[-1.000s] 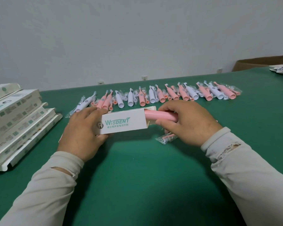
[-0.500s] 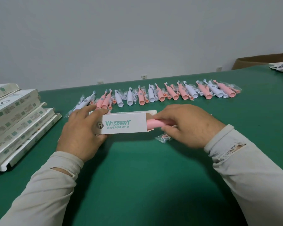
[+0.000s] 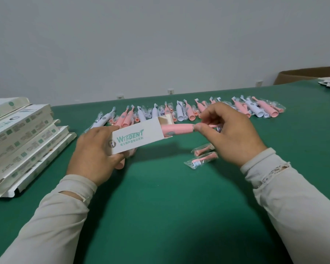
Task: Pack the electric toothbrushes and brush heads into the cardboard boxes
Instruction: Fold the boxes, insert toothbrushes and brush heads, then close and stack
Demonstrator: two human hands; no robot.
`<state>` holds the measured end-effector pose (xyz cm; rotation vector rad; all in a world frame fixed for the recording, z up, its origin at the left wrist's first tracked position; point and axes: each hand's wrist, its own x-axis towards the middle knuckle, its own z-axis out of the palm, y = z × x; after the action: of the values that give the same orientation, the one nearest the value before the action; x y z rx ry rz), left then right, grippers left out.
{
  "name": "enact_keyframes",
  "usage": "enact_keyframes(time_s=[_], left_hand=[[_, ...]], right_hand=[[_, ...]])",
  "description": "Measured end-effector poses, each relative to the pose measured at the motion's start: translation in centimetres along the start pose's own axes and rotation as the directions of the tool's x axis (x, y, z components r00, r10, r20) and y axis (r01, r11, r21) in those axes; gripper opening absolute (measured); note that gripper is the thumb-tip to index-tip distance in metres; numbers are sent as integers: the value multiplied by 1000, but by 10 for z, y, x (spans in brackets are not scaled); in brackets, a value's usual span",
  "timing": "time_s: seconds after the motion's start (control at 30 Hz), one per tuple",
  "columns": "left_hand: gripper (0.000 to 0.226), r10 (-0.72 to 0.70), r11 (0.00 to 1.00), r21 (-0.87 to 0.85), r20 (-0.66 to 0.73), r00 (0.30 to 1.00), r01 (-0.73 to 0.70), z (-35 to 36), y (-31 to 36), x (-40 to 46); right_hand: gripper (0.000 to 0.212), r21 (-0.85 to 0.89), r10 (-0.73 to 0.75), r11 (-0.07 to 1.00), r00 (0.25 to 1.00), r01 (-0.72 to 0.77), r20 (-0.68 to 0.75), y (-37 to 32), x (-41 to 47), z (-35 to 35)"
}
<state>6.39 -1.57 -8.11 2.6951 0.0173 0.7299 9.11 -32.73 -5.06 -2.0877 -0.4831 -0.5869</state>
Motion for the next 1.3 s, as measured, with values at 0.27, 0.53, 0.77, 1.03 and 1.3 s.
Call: enact_keyframes(time_s=[0.27, 0.53, 0.77, 1.03, 1.3], left_hand=[[62, 88, 995, -56, 46, 995, -85, 7, 11, -4], [63, 67, 996, -62, 39, 997, -64, 7, 7, -3], [60, 52, 996, -71, 15, 999, -51, 4, 11, -2], [62, 57, 987, -153, 78, 995, -44, 6, 15, -6], [58, 44, 995, -91, 30, 999, -41, 3, 15, -5]], right_hand=[[13, 588, 189, 769, 968, -250, 164, -7, -6, 23], [8, 145, -7, 989, 994, -9, 106, -3, -11, 21], [19, 486, 37, 871, 996, -74, 85, -4, -5, 17], [14, 522, -34, 850, 983, -65, 178, -4, -6, 20], [16, 207, -29, 978, 992, 3, 125, -2, -11, 25]])
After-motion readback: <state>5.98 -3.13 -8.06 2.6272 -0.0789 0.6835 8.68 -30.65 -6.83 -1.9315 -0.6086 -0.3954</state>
